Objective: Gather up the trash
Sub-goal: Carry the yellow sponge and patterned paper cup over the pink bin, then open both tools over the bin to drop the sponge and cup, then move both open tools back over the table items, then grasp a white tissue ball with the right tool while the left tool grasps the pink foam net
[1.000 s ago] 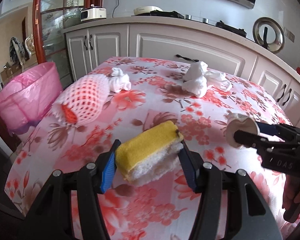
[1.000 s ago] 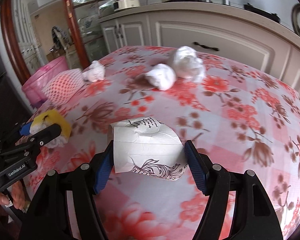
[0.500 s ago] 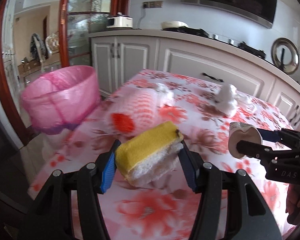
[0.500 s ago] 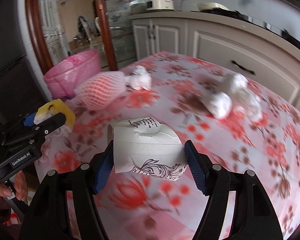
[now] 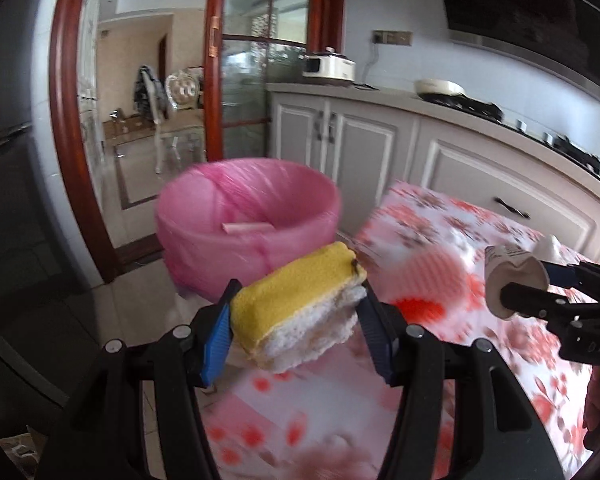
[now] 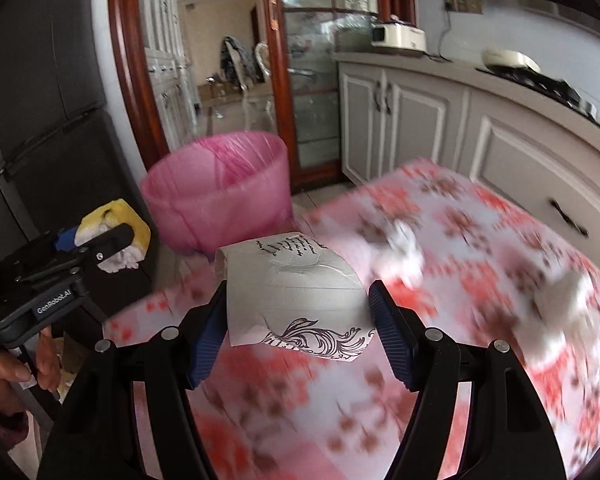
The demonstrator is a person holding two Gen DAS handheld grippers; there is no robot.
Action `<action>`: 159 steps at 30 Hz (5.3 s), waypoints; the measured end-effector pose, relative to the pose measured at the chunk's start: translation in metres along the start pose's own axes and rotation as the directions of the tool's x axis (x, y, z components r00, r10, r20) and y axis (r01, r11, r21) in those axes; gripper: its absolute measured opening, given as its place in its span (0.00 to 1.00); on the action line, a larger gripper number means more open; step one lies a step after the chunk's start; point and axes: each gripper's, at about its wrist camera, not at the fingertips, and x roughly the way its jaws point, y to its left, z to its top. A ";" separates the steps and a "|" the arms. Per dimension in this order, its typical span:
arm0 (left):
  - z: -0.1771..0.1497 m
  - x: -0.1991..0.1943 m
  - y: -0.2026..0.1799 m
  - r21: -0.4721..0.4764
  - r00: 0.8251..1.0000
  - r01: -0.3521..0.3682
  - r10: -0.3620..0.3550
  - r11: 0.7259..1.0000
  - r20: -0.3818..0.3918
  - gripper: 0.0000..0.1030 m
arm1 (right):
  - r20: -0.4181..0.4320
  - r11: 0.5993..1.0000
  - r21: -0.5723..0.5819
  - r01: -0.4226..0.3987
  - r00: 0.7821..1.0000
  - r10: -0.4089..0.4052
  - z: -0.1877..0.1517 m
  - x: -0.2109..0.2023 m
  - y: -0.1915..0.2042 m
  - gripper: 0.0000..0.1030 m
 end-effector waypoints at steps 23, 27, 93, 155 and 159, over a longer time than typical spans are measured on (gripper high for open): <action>0.109 0.109 0.095 -0.081 0.995 -0.094 0.096 0.992 0.025 0.56 | -0.005 0.992 -0.039 -0.120 0.993 0.120 0.137 0.131 0.046 0.64; 0.115 0.125 0.102 -0.084 0.996 -0.086 0.089 0.993 0.030 0.56 | -0.019 0.991 -0.039 -0.125 0.992 0.125 0.143 0.150 0.053 0.64; -0.064 0.011 -0.142 0.165 0.982 0.147 -0.124 0.975 -0.141 0.95 | -0.098 0.862 0.394 0.321 0.946 -0.308 -0.111 -0.056 -0.182 0.82; -0.013 0.121 -0.140 0.305 0.942 0.311 -0.249 0.900 -0.226 0.77 | -0.074 0.901 0.355 0.250 0.968 -0.240 -0.109 -0.069 -0.149 0.36; -0.017 0.118 -0.146 0.298 0.934 0.334 -0.273 0.894 -0.230 0.66 | -0.077 0.902 0.353 0.249 0.968 -0.237 -0.112 -0.070 -0.147 0.36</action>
